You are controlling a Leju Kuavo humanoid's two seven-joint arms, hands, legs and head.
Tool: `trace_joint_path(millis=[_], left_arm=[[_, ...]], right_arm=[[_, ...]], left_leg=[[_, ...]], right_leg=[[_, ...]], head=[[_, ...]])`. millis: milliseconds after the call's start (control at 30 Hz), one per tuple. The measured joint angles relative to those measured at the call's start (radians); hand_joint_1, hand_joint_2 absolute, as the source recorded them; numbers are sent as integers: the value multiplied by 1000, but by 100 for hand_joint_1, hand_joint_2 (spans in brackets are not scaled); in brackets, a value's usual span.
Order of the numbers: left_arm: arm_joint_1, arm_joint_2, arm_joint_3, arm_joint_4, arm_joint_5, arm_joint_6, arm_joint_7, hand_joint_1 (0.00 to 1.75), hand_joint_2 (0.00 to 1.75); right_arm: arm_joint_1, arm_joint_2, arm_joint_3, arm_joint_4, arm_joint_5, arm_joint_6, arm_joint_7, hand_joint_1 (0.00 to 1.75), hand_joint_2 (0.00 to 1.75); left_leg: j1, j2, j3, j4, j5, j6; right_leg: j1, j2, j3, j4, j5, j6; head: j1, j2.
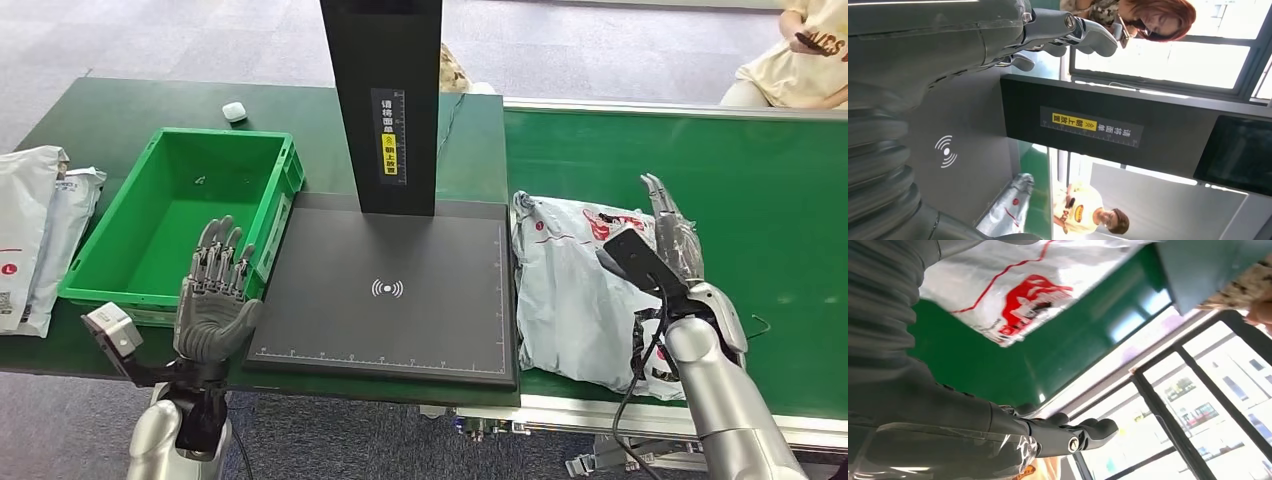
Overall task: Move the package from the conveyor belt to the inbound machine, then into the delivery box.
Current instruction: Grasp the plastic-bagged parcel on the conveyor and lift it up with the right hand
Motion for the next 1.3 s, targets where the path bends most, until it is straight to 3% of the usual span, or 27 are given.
trace_joint_path(millis=[133, 200, 367, 567, 833, 967, 1300], left_arm=[[-9, 0, 0, 7, -2, 6, -5, 0, 175], [-13, 0, 1, 11, 0, 0, -4, 0, 175], [-13, 0, 3, 14, -1, -6, 9, 0, 175], [-15, 1, 3, 15, -4, -9, 33, 0, 175], [-34, 1, -3, 40, -3, -8, 33, 0, 175], [-37, 1, -9, 54, -2, -8, 31, 0, 175], [-29, 1, -11, 64, -2, -7, 28, 0, 175]], right_arm=[[18, 38, -17, -26, 18, 203, 143, 0, 175], [18, 46, -6, 19, 45, 251, 174, 0, 175], [12, 52, 15, 100, 42, 234, 189, 0, 175], [-2, 33, 54, 157, 130, 324, 371, 0, 175], [-31, -5, 142, 283, 197, 385, 366, 0, 175], [-28, -23, 170, 297, 202, 402, 353, 175, 175], [-25, -33, 173, 286, 184, 357, 331, 175, 175]], left_leg=[[0, 2, 1, 0, 0, 0], [0, 1, 0, 0, 0, 0], [0, 1, 0, 0, 0, 1], [0, 1, 0, 0, -1, 1], [0, 1, 1, 1, -1, 1], [0, 1, 3, 1, -1, 1], [0, 1, 4, 1, -1, 2]], right_leg=[[-1, 2, 0, 0, 0, 0], [-2, 2, 0, 0, 0, 0], [-3, 1, 0, 0, 1, 1], [-2, 1, 0, 0, 0, 1], [-2, 1, 1, 0, 0, 1], [-2, 1, 2, -1, 0, 1], [-2, 1, 6, -1, 0, 2]], head=[[0, 0], [0, 0], [0, 0], [0, 0], [0, 0], [0, 0], [0, 0]])
